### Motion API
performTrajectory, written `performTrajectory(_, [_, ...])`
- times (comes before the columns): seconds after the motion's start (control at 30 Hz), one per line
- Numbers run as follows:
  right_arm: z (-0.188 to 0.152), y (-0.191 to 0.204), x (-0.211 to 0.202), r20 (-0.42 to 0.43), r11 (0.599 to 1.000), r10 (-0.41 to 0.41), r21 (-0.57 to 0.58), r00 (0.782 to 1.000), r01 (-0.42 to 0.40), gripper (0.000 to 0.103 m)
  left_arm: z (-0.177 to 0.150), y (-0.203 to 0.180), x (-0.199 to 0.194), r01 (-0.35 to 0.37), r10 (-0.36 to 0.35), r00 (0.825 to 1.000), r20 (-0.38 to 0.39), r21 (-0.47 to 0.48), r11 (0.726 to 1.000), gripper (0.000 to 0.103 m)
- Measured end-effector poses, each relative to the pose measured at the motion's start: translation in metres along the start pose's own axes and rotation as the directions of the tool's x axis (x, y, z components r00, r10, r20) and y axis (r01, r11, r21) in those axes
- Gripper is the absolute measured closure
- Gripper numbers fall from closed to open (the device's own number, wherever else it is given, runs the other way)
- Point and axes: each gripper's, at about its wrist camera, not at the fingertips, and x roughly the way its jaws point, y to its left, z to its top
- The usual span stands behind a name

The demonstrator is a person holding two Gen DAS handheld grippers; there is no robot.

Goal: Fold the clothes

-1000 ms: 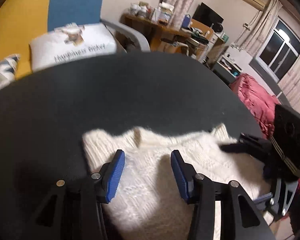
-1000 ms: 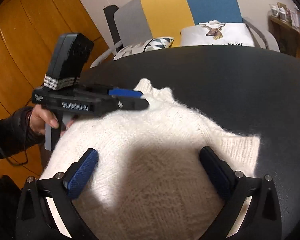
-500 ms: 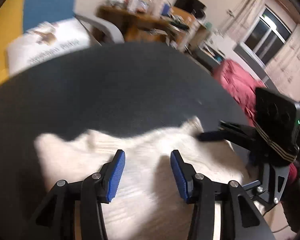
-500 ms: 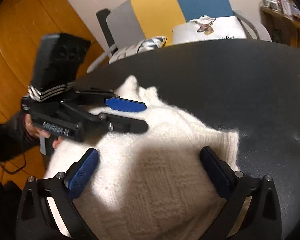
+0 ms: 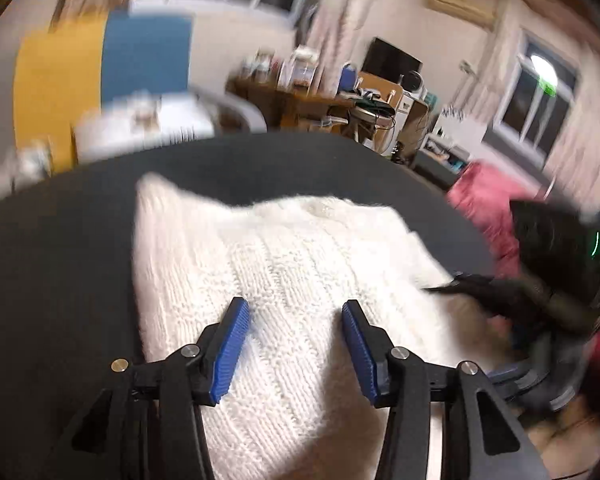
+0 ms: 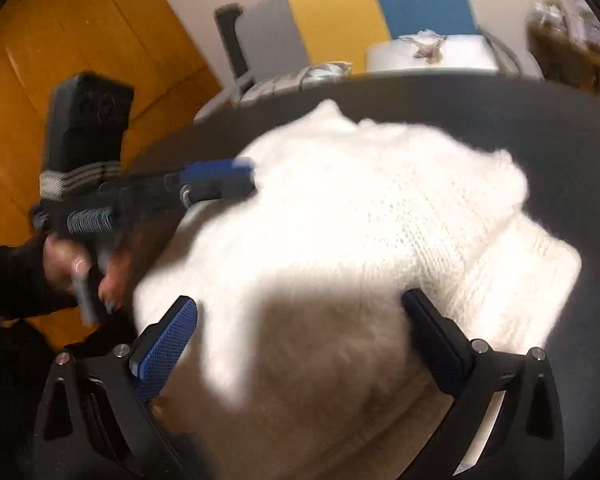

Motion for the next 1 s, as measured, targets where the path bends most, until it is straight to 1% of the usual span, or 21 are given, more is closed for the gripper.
performTrajectory(0.07, [-0.002,-0.009,-0.001,0.054,0.996,0.034,0.079,0.998,-0.038,0.001,0.006,0.01,-0.001,0.017,-0.017,0.999,-0.035,-0.014,1.0,0.052])
performTrajectory(0.1, [0.0,-0.01,-0.001,0.061,0.995,0.039,0.092,0.997,-0.044,0.001,0.008,0.014,-0.004,0.022,-0.022,0.999,-0.043,-0.019,1.0,0.052])
performTrajectory(0.13, [0.001,-0.008,0.002,0.064,0.995,0.035,0.087,0.997,-0.041,0.001,0.008,0.015,-0.009,0.02,-0.021,0.999,-0.039,-0.015,1.0,0.052])
performTrajectory(0.2, [0.006,0.004,0.016,0.058,0.999,0.025,0.039,0.998,-0.027,0.001,0.008,0.017,-0.019,0.018,-0.018,0.999,-0.032,-0.008,1.0,0.052])
performTrajectory(0.33, [0.01,0.023,0.031,0.06,0.999,0.038,-0.032,0.997,-0.036,0.0,0.009,0.022,-0.039,0.014,-0.014,1.0,-0.017,0.007,1.0,0.052])
performTrajectory(0.37, [0.01,0.028,0.028,0.059,0.998,0.031,-0.051,0.998,-0.028,0.0,0.009,0.023,-0.044,0.013,-0.012,1.0,-0.013,0.011,1.0,0.052])
performTrajectory(0.4, [0.009,0.031,0.022,0.06,0.999,0.03,-0.047,0.998,-0.027,0.0,0.01,0.024,-0.049,0.011,-0.011,1.0,-0.009,0.014,1.0,0.054])
performTrajectory(0.43, [0.007,0.031,0.012,0.063,0.999,0.034,-0.018,0.997,-0.033,0.0,0.01,0.025,-0.054,0.01,-0.01,1.0,-0.006,0.018,1.0,0.054])
performTrajectory(0.5, [-0.005,0.033,-0.011,0.087,0.998,0.064,0.008,0.994,-0.065,0.0,0.01,0.027,-0.064,0.008,-0.008,1.0,0.002,0.025,1.0,0.054])
performTrajectory(0.53, [-0.012,0.034,-0.023,0.102,0.996,0.082,0.015,0.991,-0.084,0.0,0.011,0.022,-0.066,0.02,-0.02,1.0,0.01,0.044,0.999,0.053])
performTrajectory(0.6, [-0.026,0.035,-0.038,0.111,0.993,0.114,0.032,0.987,-0.118,0.0,0.013,0.001,-0.066,0.071,-0.074,0.997,0.023,0.099,0.993,0.053])
performTrajectory(0.67, [-0.037,0.038,-0.047,0.095,0.988,0.147,0.041,0.985,-0.152,0.0,0.013,-0.018,-0.061,0.134,-0.136,0.991,0.009,0.131,0.982,0.053])
performTrajectory(0.77, [-0.04,0.041,-0.045,0.076,0.983,0.181,0.021,0.98,-0.183,0.0,0.015,-0.027,-0.048,0.151,-0.151,0.988,-0.016,0.149,0.977,0.053])
performTrajectory(0.83, [-0.037,0.039,-0.037,0.081,0.978,0.202,0.029,0.976,-0.204,0.0,0.018,-0.025,-0.042,0.152,-0.15,0.988,-0.027,0.12,0.981,0.053])
performTrajectory(0.93, [-0.034,0.037,-0.02,0.052,0.969,0.244,0.025,0.968,-0.245,0.0,0.024,-0.013,-0.033,0.181,-0.179,0.983,-0.032,0.048,0.982,0.054])
performTrajectory(1.0, [-0.033,0.039,-0.012,0.039,0.962,0.272,0.019,0.962,-0.273,0.0,0.026,-0.01,-0.031,0.187,-0.186,0.982,-0.025,0.044,0.981,0.053])
